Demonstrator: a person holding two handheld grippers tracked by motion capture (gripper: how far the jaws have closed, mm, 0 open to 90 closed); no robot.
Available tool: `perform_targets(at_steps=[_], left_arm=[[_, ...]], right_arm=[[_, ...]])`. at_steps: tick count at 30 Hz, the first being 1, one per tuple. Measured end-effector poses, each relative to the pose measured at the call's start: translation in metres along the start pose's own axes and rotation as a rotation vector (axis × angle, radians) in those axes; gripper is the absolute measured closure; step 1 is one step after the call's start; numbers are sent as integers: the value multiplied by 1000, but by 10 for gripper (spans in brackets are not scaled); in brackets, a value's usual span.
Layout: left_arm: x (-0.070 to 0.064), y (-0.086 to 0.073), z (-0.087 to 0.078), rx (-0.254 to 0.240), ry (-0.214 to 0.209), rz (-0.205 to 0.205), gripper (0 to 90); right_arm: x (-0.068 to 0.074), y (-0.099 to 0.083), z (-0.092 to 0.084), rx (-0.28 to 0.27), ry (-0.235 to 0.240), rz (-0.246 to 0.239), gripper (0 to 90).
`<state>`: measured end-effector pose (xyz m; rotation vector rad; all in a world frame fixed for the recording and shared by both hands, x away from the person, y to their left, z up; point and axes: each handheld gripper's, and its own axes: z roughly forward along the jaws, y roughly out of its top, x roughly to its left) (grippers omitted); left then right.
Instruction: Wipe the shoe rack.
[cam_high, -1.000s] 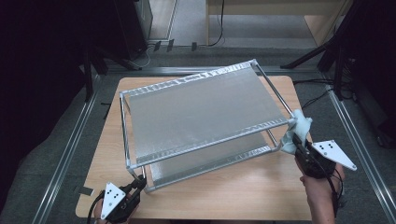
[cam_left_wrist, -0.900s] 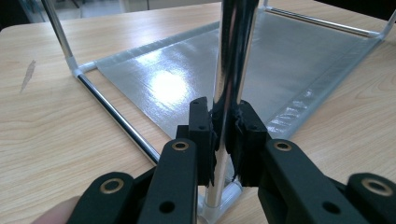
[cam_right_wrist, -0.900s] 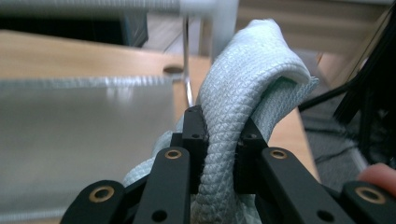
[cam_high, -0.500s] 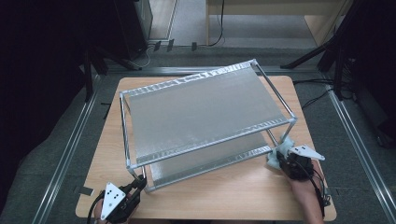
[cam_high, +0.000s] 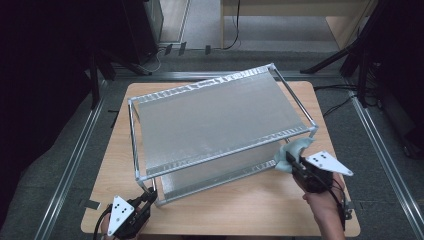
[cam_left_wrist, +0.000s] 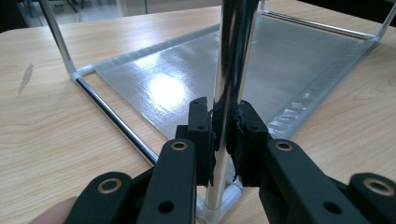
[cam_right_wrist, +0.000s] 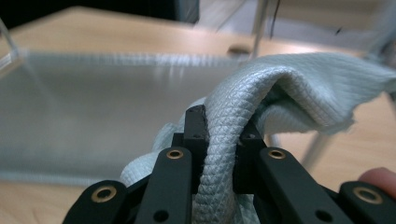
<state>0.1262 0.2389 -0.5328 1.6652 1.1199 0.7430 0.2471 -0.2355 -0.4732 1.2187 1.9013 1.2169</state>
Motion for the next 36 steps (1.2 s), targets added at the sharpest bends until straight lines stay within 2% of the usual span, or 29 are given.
perform_targets(at_steps=[2,4,7,9,12,14,16,19,20,21,22,24,27,28,29,30,31,33,34,36], left_arm=[[0,0,0,1,-1,1,797],[0,0,0,1,-1,2,796],[1,0,0,-1,-2,3,795],[0,0,0,-1,-1,3,795],[1,0,0,-1,-2,3,795],[0,-1,1,-1,-2,4,795],[0,-1,1,-1,-1,3,795],[0,-1,1,-1,-1,4,795],[0,-1,1,-1,-1,4,794],[0,-1,1,0,0,5,795],[0,-1,1,0,0,5,794],[0,-1,1,-1,0,3,795],[1,-1,1,0,-2,4,794],[1,-1,1,0,-2,4,794],[0,-1,0,0,0,3,794],[0,-1,0,0,0,3,795],[0,-1,1,0,-1,2,795],[0,-1,1,1,-1,5,795],[0,-1,1,1,-1,5,795],[0,-1,1,1,-1,5,795]], right_arm=[[2,-11,16,64,15,2,803],[0,-21,28,124,14,34,802],[-9,-30,39,179,-27,82,802],[-17,-35,41,181,-75,113,802],[-26,-33,36,141,-124,178,804],[-29,-28,28,95,-143,196,805],[-28,-20,19,48,-157,195,805],[-24,-7,4,-27,-169,159,805],[-24,-7,4,-27,-169,159,805],[-21,1,-6,-77,-171,149,805],[-21,4,-10,-101,-171,147,806],[-20,7,-12,-110,-169,146,805],[-25,-2,-1,-34,-170,166,805],[-25,-2,-1,-34,-170,166,805],[-29,-14,10,37,-182,182,805],[-29,-14,10,37,-182,182,805],[-32,-26,21,107,-184,181,804],[-36,-37,31,172,-194,188,805],[-36,-37,31,172,-194,188,805],[-40,-46,36,220,-194,208,805]])
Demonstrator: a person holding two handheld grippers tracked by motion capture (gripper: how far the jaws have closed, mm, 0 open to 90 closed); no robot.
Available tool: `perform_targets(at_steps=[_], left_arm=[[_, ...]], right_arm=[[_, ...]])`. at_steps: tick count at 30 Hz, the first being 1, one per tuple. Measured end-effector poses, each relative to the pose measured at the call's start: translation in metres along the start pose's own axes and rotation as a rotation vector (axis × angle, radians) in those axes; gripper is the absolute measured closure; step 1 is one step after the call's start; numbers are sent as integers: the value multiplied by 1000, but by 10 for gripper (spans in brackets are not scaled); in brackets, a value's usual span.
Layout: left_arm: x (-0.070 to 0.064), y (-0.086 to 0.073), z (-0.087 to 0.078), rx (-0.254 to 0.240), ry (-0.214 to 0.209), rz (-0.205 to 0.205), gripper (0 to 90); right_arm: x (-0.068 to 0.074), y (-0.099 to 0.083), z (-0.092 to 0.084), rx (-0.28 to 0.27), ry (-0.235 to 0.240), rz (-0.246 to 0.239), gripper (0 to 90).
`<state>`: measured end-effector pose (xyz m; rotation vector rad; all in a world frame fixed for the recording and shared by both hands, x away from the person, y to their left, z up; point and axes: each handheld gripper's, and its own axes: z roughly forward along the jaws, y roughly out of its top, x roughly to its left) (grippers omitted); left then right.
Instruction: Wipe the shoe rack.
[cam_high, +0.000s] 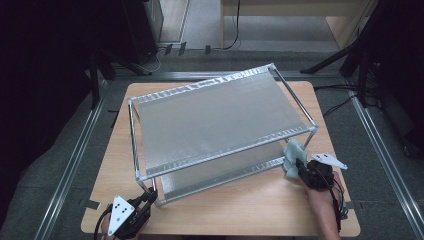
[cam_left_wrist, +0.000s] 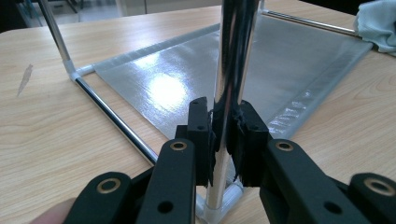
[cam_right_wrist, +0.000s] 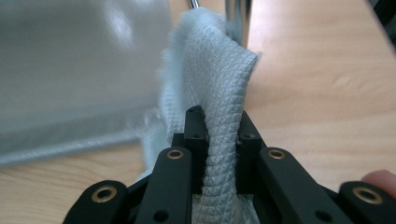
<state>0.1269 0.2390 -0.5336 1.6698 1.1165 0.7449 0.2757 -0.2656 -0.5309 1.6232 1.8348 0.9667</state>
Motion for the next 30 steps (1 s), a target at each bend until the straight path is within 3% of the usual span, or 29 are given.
perform_targets(at_steps=[4,9,11,12,14,17,21,22,26,30], left_arm=[[0,0,0,-1,-1,0,795],[0,0,0,-1,0,0,795],[-1,0,0,-1,1,0,795],[0,0,0,-1,-1,-1,795],[0,0,0,0,-6,1,796],[-1,0,0,-1,-4,-1,794],[-2,1,0,-7,-6,-4,791],[-2,1,0,-7,-6,-4,788],[1,2,-3,-22,-36,-29,752],[1,3,-5,-38,-39,-30,736]], right_arm=[[-2,5,-7,-31,6,18,806],[6,25,-41,-209,12,19,807],[8,27,-47,-239,8,19,807],[12,31,-56,-299,11,22,808],[14,33,-58,-331,-1,12,809],[12,29,-49,-287,-11,15,808],[6,14,-25,-177,-23,9,807],[6,14,-25,-177,-23,9,807],[1,-4,3,-20,-35,-6,808],[0,-4,2,-17,-32,-5,807]])
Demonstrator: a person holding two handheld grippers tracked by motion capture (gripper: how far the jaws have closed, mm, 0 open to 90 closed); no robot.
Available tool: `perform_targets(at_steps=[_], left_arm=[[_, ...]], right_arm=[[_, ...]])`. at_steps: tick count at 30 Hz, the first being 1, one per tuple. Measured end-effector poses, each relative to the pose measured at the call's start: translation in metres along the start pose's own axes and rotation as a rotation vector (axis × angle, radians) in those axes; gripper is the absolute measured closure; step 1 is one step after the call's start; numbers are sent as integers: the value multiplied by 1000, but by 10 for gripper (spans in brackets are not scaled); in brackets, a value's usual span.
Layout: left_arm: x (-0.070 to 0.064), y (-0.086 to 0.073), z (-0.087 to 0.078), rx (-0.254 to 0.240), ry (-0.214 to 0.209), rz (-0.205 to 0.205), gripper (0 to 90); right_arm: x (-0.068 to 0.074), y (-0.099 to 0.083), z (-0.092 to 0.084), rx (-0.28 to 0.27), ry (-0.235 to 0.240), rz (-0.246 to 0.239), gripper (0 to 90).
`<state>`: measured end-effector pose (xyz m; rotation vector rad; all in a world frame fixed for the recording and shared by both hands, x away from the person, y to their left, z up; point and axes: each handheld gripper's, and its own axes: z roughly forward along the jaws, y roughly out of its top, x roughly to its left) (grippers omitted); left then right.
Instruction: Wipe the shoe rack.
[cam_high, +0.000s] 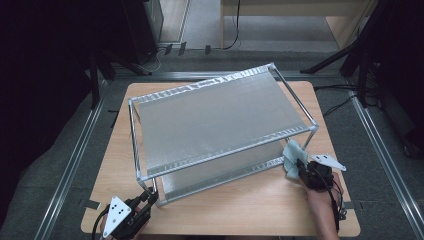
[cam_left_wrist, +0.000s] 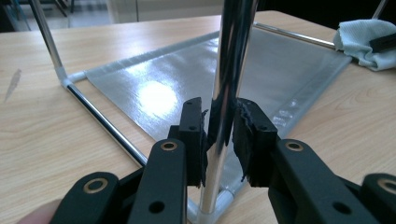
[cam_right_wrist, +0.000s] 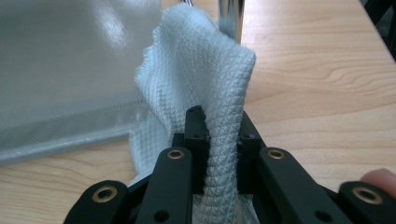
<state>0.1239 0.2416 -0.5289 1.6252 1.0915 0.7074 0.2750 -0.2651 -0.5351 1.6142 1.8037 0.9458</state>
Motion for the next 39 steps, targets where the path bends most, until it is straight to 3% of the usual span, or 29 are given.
perform_targets(at_steps=[3,10,12,14,17,18,19,21,22,24,28,30,31,32,35,36,37,38,39], left_arm=[[-1,1,1,-3,1,-3,742],[-3,0,0,1,4,38,807],[-3,0,0,0,6,38,807],[-3,0,0,1,6,39,807],[-3,0,0,3,13,41,807],[-3,0,0,3,13,41,806],[-4,0,0,2,15,39,806],[-4,0,0,2,15,37,806],[-4,0,0,2,15,37,806],[-4,0,0,3,14,39,806],[-3,1,0,1,15,37,806],[-3,1,1,0,18,33,806],[-3,1,1,0,18,33,806],[-3,2,1,-1,18,34,806],[-3,2,1,2,19,34,806],[-3,1,1,1,18,34,807],[-3,1,1,1,18,34,807],[-3,1,1,1,18,34,807],[-4,1,1,3,19,34,807]], right_arm=[[4,5,-10,-57,9,2,807],[12,38,-60,-297,26,25,808],[14,41,-67,-325,21,16,808],[15,39,-62,-293,22,11,804],[7,26,-39,-177,31,22,802],[7,26,-39,-177,31,22,802],[-2,14,-21,-82,58,41,802],[-12,0,-3,9,72,34,802],[-12,0,-3,9,72,34,802],[-27,-8,3,28,89,81,801],[-33,-3,-11,-11,32,63,799],[-39,8,-32,-104,21,73,799],[-39,8,-32,-104,21,73,799],[-35,21,-52,-190,21,55,801],[-30,32,-69,-258,24,61,804],[-19,46,-88,-336,26,29,808],[-12,53,-98,-374,25,3,808],[-12,53,-98,-374,25,3,808],[3,66,-114,-438,50,-61,808]])
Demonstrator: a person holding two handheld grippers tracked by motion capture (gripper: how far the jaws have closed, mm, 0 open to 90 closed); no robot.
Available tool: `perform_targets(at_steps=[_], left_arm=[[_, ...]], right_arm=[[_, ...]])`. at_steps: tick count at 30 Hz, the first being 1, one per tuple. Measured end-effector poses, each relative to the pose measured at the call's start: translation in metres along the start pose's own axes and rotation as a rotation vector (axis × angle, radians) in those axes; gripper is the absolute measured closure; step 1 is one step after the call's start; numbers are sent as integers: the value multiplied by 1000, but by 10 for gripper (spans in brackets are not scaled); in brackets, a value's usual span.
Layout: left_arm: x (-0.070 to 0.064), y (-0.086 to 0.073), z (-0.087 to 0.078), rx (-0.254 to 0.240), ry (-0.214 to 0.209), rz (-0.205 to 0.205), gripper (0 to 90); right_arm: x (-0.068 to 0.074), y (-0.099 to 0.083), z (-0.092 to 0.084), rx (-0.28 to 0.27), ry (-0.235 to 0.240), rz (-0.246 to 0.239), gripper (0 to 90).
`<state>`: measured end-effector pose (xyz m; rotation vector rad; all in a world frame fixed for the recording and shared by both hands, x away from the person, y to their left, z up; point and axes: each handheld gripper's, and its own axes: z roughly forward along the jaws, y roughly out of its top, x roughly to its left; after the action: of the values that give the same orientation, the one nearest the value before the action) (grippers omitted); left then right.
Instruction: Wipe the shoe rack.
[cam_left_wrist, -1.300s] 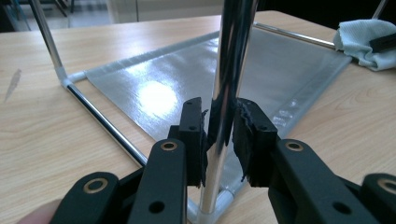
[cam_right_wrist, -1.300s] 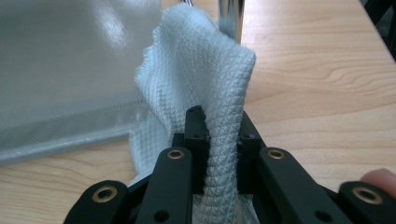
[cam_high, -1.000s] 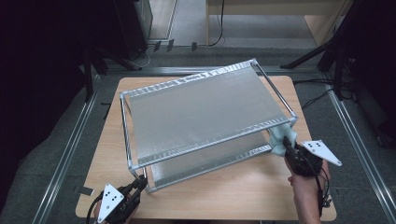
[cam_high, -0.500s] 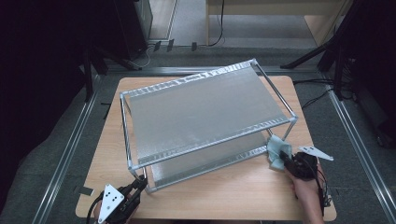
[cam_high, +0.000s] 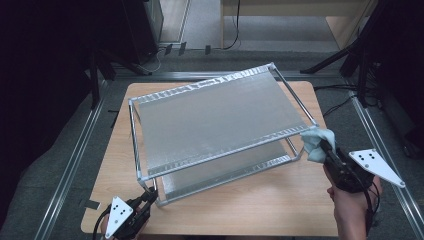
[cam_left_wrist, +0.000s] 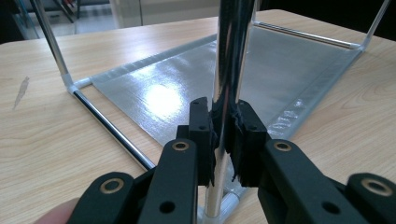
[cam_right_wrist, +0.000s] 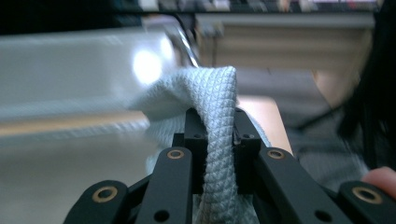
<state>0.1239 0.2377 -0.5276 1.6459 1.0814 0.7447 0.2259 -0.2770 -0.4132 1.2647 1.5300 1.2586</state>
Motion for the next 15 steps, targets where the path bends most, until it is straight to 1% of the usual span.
perform_targets(at_steps=[2,3,4,5,6,8,9,10,13,14,15], left_arm=[[0,0,0,0,1,0,807],[0,0,0,0,1,0,807],[-1,0,0,0,1,1,808],[-1,0,0,0,2,2,808],[-1,0,0,0,2,3,808],[-1,0,0,0,2,3,808],[-1,0,0,0,2,3,808],[-2,0,0,-1,9,14,809],[-2,0,1,-1,12,16,809],[-3,0,1,1,18,17,810],[-4,0,1,-1,22,15,811]], right_arm=[[11,16,-3,-66,33,-20,810],[16,23,-2,-94,53,-16,812],[20,28,2,-107,69,-21,812],[24,33,8,-103,65,-37,812],[28,36,16,-92,50,-47,812],[34,39,33,-63,54,-55,812],[34,39,33,-63,54,-55,812],[38,39,49,-27,44,-62,811],[44,31,68,48,45,-82,821],[47,28,71,59,56,-85,822],[49,25,71,48,53,-85,824]])
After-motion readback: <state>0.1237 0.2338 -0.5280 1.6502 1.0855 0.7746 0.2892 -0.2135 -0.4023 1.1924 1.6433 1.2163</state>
